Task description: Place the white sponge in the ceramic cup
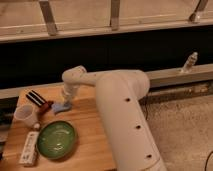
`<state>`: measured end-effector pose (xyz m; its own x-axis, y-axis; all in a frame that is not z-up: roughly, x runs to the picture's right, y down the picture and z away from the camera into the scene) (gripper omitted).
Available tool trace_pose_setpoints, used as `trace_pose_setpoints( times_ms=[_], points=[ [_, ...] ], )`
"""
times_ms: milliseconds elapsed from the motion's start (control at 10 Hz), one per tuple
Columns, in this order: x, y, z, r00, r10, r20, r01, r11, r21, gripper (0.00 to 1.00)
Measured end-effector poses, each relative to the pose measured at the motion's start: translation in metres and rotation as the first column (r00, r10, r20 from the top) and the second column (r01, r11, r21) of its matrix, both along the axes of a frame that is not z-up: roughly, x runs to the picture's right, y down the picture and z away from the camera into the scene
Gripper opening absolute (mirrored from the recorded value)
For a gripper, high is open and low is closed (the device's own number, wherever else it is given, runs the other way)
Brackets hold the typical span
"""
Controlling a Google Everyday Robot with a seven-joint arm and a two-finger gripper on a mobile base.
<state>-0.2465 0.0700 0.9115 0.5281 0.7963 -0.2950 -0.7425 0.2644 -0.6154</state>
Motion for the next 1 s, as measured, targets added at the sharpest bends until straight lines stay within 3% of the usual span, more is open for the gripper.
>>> trace_pose_setpoints(
  times_ms=[300,500,800,1000],
  points=[
    [0.004,-0.036,-0.034,0.998,0.036,0.054,-0.040,0.9967,0.070,0.00],
    [0.011,-0.044,-0.040,0.997,0.051,0.063,-0.056,0.9944,0.089,0.00],
    [0.018,-0.047,-0.041,0.998,0.045,0.046,-0.050,0.9923,0.114,0.00],
    [0.028,-0.064,-0.054,0.999,0.031,0.017,-0.033,0.9884,0.148,0.00]
  ],
)
